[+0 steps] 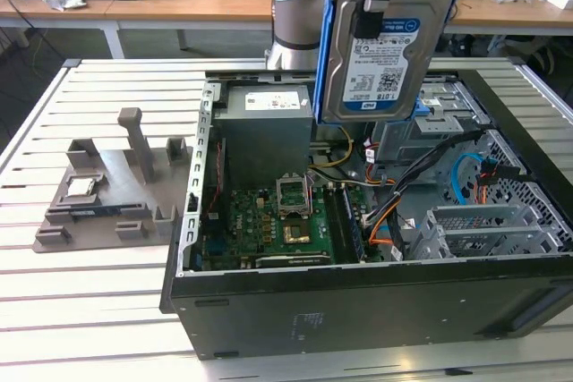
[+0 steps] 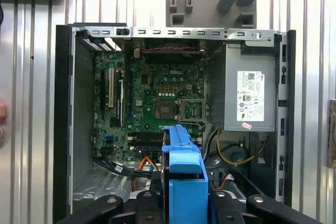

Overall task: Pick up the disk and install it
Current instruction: 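Pick up the disk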

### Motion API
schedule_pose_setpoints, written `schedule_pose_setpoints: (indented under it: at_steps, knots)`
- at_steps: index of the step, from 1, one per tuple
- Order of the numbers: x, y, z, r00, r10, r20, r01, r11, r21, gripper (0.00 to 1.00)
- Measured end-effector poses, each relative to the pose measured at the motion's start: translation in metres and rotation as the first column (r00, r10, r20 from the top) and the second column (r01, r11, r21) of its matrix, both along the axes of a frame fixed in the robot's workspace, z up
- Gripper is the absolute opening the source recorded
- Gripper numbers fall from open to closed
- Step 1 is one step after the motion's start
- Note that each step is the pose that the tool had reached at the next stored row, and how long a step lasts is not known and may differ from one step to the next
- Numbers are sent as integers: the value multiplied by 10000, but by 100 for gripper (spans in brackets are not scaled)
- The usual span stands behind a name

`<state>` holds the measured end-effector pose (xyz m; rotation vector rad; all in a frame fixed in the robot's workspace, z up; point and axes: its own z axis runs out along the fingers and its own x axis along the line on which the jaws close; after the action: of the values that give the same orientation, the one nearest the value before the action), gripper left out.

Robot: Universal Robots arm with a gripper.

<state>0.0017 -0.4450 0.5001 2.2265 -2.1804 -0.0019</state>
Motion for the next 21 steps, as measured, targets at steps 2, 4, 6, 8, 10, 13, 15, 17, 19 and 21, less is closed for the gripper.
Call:
schedule_pose_setpoints:
  at_steps: [2, 4, 6, 8, 10, 13, 15, 17, 19, 21]
  knots:
    - [1, -27, 0, 10000, -1, 0, 1, 10000, -1, 36]
    - [3, -70, 0, 10000, -1, 0, 1, 10000, 0, 36]
    - [5, -115, -1, 10000, 0, 0, 0, 10000, -1, 36]
    - [7, -148, -1, 10000, 0, 0, 0, 10000, -1, 36]
    - [8, -175, -1, 10000, 0, 0, 0, 10000, 0, 36]
    - [10, -226, -2, 10000, -1, 0, 1, 10000, 0, 36]
    - [12, -247, -2, 10000, -1, 0, 1, 10000, 0, 36]
    - [13, -275, -2, 10000, -1, 0, 1, 10000, -1, 36]
    - [15, -303, -2, 10000, 0, 0, 0, 10000, -1, 36]
    - [18, -349, -3, 10000, 0, 0, 0, 10000, 0, 36]
